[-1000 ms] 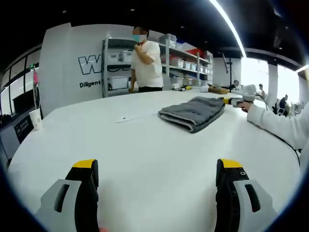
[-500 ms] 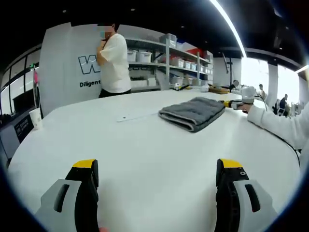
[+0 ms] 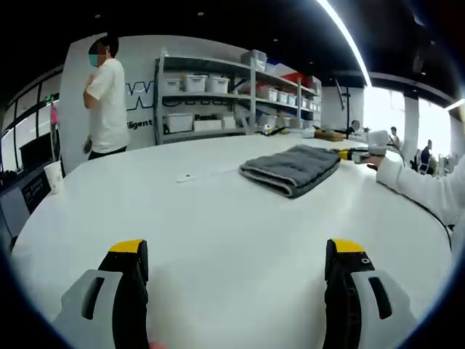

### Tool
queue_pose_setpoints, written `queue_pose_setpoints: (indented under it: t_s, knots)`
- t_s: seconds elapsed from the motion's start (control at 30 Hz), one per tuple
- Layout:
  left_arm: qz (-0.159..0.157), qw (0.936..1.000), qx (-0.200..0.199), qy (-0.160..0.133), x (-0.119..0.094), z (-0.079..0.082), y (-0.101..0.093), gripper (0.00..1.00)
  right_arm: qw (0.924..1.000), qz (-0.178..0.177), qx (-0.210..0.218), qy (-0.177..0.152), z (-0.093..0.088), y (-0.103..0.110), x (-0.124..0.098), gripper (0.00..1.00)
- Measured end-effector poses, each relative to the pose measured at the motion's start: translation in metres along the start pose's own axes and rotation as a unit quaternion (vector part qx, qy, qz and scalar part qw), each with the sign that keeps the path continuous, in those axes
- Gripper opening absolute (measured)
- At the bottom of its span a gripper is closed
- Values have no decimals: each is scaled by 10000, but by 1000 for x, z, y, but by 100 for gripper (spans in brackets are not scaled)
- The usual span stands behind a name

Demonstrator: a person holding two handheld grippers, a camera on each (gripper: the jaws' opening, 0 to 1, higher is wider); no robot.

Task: Open the folded towel by lifting each exposed corner and separating the folded layers until the towel lies flat within the target outline without major curled edges

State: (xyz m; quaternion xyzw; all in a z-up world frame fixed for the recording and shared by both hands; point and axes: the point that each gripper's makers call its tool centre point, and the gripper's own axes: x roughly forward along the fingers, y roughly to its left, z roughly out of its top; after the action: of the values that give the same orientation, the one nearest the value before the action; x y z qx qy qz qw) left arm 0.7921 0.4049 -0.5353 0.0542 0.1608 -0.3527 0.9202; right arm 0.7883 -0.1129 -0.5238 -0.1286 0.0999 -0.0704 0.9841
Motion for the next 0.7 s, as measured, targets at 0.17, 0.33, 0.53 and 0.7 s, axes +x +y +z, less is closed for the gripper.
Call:
queue_pose_setpoints:
  t_s: [0.17, 0.33, 0.53, 0.7]
  knots:
    - [-5, 10000, 0, 1, 0, 0, 0, 100, 9997, -5, 146, -199, 10, -4, -7, 29]
    - [-28, 10000, 18, -19, 0, 1, -2, 100, 9985, 136, 312, -433, 22, -2, -17, 43]
    - [-49, 10000, 23, 10, 1, -1, -3, 100, 9935, 641, 666, -669, 33, 17, -31, 56]
    - [-85, 9999, 43, 45, 4, -3, -4, 100, 9901, 912, 774, -732, 36, 26, -41, 69]
